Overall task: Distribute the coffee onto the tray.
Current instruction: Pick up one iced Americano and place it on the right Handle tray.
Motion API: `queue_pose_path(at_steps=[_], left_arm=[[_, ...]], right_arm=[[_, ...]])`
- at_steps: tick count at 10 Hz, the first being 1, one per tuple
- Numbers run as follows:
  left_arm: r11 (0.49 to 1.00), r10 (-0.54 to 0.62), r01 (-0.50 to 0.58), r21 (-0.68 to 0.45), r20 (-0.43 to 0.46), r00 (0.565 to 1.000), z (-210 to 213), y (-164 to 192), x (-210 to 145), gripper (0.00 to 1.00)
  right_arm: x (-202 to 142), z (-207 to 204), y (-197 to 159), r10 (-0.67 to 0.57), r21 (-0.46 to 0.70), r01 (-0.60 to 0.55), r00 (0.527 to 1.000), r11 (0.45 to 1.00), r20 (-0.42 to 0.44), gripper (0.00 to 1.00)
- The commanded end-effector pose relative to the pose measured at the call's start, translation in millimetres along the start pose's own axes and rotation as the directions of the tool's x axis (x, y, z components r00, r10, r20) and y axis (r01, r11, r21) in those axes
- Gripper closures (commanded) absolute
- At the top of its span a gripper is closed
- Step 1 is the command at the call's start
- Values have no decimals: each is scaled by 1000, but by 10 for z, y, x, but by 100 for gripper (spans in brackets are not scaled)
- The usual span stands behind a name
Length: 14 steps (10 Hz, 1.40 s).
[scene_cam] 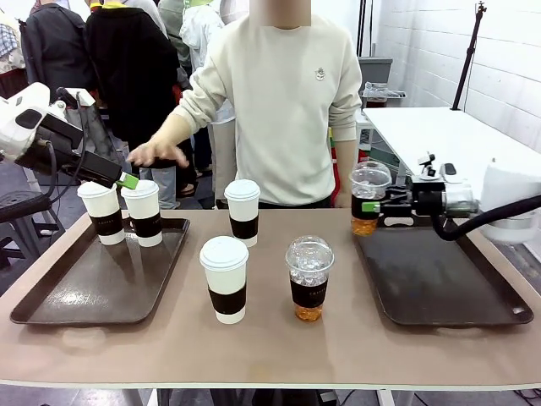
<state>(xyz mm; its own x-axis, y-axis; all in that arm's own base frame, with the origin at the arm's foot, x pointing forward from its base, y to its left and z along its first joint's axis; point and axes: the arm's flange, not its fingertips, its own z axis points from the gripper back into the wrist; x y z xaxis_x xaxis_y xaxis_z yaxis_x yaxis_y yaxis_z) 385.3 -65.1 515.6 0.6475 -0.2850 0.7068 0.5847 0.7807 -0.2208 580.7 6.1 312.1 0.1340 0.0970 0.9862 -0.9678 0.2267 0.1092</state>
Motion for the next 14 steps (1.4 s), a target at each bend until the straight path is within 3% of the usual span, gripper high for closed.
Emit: queue_pose_path(at_steps=[1,6,14], left_arm=[[1000,7,-7,-11,3,1000,-5,25,-8,0],[1000,7,-7,-11,3,1000,-5,25,-8,0],[1000,7,-7,-11,3,1000,-5,25,-8,0]], right_arm=[[175,149,56,-37,-51,36,999,998,-12,22],[29,594,-259,-38,-115,34,999,993,-30,22],[-480,877,-526,-3,-150,5,1000,989,11,22]])
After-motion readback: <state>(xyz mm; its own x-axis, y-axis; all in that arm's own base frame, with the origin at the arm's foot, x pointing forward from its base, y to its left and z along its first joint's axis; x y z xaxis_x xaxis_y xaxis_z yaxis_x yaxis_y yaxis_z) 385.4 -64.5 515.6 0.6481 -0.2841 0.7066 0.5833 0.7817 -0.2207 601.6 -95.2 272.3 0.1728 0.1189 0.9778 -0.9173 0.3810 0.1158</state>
